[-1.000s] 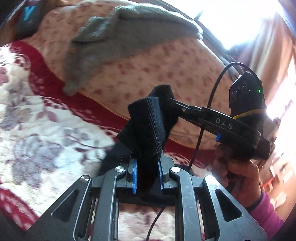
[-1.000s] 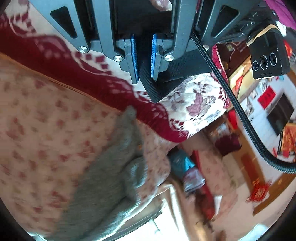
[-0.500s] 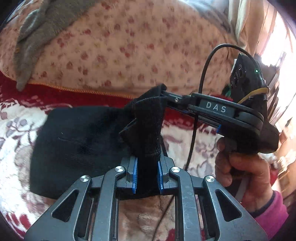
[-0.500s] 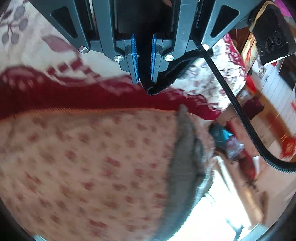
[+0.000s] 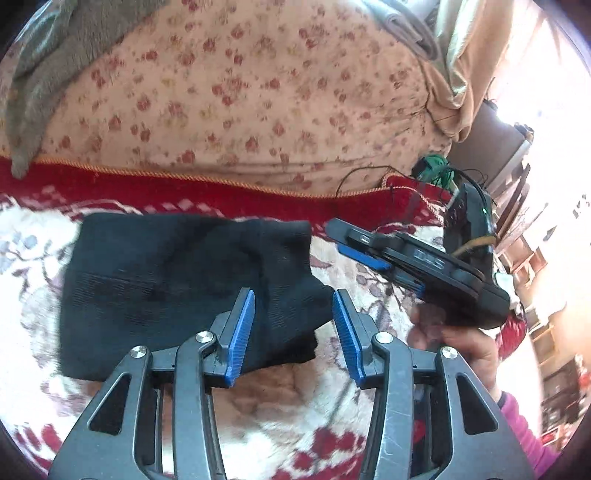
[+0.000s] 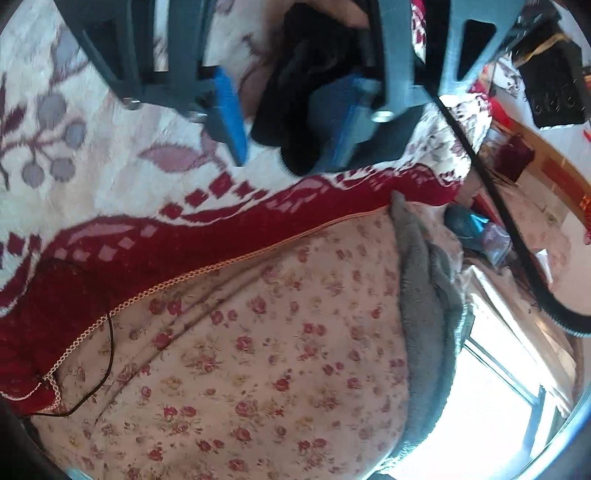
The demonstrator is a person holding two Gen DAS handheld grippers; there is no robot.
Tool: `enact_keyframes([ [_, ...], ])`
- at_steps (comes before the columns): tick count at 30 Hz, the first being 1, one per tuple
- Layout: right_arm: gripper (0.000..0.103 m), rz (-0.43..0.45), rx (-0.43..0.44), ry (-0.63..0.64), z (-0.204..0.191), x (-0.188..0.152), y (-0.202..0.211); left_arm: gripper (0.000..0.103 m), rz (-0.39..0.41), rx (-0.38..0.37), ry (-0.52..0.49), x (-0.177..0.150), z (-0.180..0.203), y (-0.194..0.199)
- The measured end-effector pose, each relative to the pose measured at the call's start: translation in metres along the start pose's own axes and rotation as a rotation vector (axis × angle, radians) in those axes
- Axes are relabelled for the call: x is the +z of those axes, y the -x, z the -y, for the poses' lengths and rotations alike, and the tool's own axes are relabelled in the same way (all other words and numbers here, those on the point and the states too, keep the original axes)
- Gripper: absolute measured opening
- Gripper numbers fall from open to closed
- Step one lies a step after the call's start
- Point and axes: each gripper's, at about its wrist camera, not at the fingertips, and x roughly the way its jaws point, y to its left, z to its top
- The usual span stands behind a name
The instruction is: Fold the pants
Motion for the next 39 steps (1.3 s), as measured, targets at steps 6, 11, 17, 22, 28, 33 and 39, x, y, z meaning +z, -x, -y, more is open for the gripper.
enact_keyframes([
  [6, 0.053, -0.041, 0.013, 0.015, -0.017, -0.022, 0.009, 0.043, 0.02, 0.188, -0.007, -0.005, -0.044, 0.017],
  [11, 0.064, -0.078, 0.009, -0.004, -0.023, -0.039, -0.002, 0.043, 0.024, 0.289, 0.1, -0.009, -0.093, 0.02],
  [17, 0.064, -0.124, -0.048, 0.024, -0.034, -0.036, -0.025, 0.043, 0.017, 0.317, 0.144, -0.009, -0.111, 0.014],
  [22, 0.032, -0.148, -0.099, 0.068, -0.038, -0.035, -0.043, 0.043, 0.007, 0.335, 0.123, -0.007, -0.105, 0.001],
  [28, 0.014, -0.111, -0.122, 0.142, -0.045, -0.041, -0.02, 0.043, 0.014, 0.37, 0.086, -0.003, -0.098, -0.009],
  [33, 0.013, -0.133, -0.183, 0.146, -0.037, -0.052, -0.025, 0.043, 0.018, 0.395, 0.076, -0.004, -0.099, -0.017],
  [39, 0.031, -0.088, -0.192, 0.046, -0.023, -0.052, -0.024, 0.044, 0.014, 0.432, 0.052, -0.007, -0.096, -0.027],
])
